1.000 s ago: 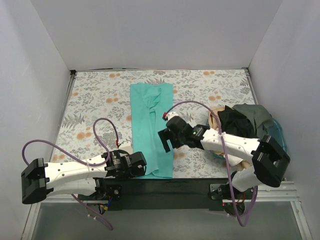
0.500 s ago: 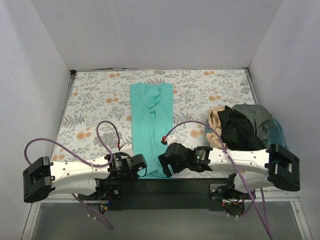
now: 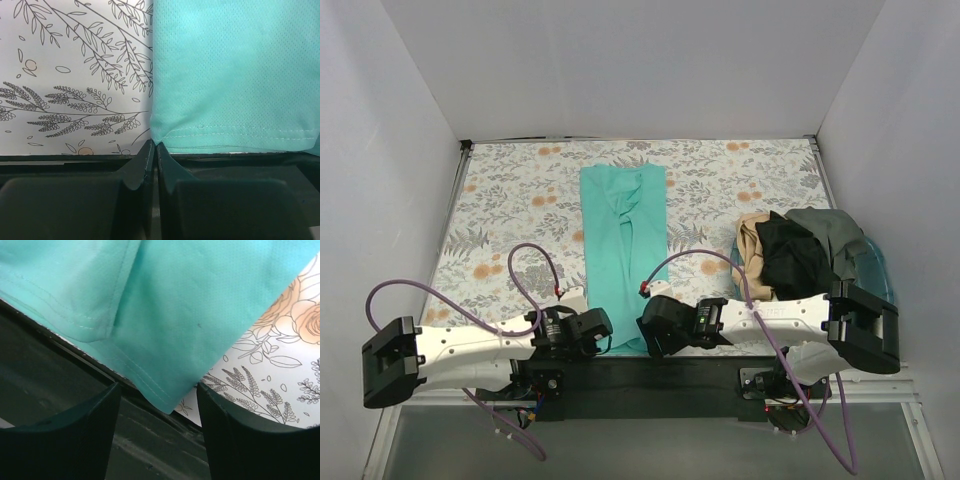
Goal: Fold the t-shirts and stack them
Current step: Fold the tshirt
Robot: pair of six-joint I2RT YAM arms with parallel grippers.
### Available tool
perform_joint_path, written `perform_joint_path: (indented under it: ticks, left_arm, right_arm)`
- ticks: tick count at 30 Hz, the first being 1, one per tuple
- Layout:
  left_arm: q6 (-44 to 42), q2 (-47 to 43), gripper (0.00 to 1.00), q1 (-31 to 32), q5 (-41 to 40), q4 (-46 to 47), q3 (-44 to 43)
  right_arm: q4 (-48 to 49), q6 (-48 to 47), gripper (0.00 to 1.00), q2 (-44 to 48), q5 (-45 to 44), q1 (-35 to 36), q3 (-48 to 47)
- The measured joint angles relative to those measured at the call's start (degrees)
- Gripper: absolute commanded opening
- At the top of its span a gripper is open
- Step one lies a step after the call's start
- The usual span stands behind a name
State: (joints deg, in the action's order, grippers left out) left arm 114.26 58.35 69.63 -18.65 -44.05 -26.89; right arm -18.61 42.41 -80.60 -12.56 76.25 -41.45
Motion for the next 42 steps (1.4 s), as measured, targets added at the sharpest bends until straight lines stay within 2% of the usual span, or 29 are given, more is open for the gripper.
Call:
perform_joint_path:
  ticks: [5, 7, 8, 9, 11, 12, 14, 15, 24, 31, 39, 42]
  left_arm:
    - [0.1, -1.5, 0.0, 0.0, 0.0, 0.5, 0.9]
    - [0.1, -2.3, 0.0, 0.0, 0.0, 0.7, 1.4]
    - [0.2, -2.5, 0.0, 0.0, -0.1, 0.9, 1.6]
    - [0.2, -2.7, 0.0, 0.0, -0.1, 0.9, 1.7]
    - [0.2, -2.9, 0.0, 0.0, -0.1, 0.9, 1.8]
    - [0.2, -3.0, 0.0, 0.0, -0.1, 0.9, 1.8]
    - [0.2, -3.1, 0.0, 0.0, -0.1, 0.9, 1.9]
    - [0.2, -3.2, 0.0, 0.0, -0.1, 0.9, 1.9]
    - [0.2, -5.2, 0.0, 0.0, 0.0, 1.1, 2.9]
    - [0.2, -5.6, 0.0, 0.0, -0.3, 1.0, 1.9]
    - [0.2, -4.7, 0.0, -0.3, -6.9, -0.5, -6.3]
    - [0.1, -1.9, 0.0, -3.2, -9.0, 0.1, -9.8]
  right_arm:
    - [-1.0, 1.5, 0.61, 0.0, -1.1, 0.0, 0.4]
    - [-1.0, 2.1, 0.47, 0.0, -1.5, 0.0, 0.7]
    - [-1.0, 2.4, 0.45, 0.0, -1.5, 0.0, 0.8]
    - [-1.0, 2.7, 0.37, 0.0, -1.5, 0.0, 0.9]
    - [-1.0, 3.1, 0.28, 0.0, -1.6, 0.0, 1.2]
    - [-1.1, 3.3, 0.17, 0.1, -1.7, 0.0, 1.2]
    - [-1.0, 3.9, 0.09, 0.8, -1.8, 0.0, 2.1]
    - [-1.0, 4.2, 0.02, 1.4, -1.9, 0.0, 2.7]
    - [-0.7, 5.6, 0.01, 8.7, -0.8, 0.0, 8.4]
    - [0.5, 3.7, 0.01, 10.8, -1.2, -0.2, 7.8]
    - [0.3, -2.3, 0.01, 11.0, -3.7, -7.0, 2.3]
    - [0.3, -5.3, 0.01, 10.7, -4.5, -10.2, -1.2]
